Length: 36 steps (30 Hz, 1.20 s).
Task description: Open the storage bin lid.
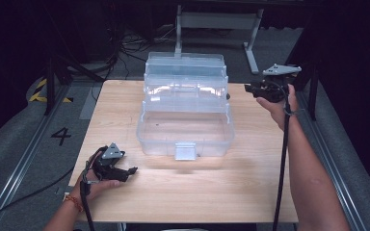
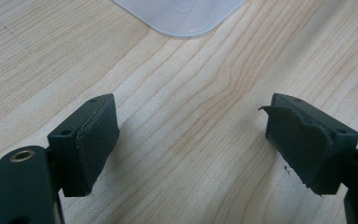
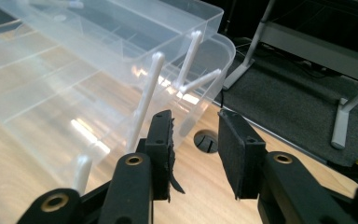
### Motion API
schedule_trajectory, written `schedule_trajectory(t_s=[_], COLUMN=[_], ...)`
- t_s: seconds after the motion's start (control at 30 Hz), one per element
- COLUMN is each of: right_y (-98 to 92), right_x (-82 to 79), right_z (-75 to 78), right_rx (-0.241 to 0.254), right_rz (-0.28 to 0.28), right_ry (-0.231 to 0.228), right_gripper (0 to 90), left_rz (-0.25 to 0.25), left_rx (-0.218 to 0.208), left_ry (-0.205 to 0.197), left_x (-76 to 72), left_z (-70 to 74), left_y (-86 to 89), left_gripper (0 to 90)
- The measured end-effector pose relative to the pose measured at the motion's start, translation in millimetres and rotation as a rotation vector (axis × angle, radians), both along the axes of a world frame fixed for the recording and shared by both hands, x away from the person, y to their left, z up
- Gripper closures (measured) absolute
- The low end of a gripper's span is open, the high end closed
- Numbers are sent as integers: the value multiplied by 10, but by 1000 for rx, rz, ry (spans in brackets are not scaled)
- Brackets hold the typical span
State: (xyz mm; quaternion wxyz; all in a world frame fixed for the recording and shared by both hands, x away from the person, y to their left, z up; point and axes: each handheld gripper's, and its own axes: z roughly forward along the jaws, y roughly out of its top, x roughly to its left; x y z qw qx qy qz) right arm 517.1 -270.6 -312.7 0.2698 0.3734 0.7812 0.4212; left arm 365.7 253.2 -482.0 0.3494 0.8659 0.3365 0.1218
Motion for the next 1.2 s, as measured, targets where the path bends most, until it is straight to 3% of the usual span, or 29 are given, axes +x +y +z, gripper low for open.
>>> schedule_trajectory(t_s=[0.3, 0.7, 0.9, 1.03, 1.2], right_y=[-161, -243, -286, -317, -389], right_x=[-314, -698, -917, -1049, -1214], right_z=[-95, -321, -508, -650, -846], right_rx=[-44, -132, -147, -182, -182], right_rz=[18, 55, 83, 89, 92], right_ry=[7, 8, 8, 15, 24], right_gripper=[514, 417, 366, 338, 325], left_rz=[0, 3, 6, 9, 14], left_rx=[4, 4, 5, 4, 4], left_ry=[-3, -3, -4, -3, -3], left_x=[2, 1, -1, -4, -7], left_z=[1, 1, 1, 0, 1], left_y=[0, -2, -6, -7, -10], left_gripper=[176, 173, 172, 172, 170])
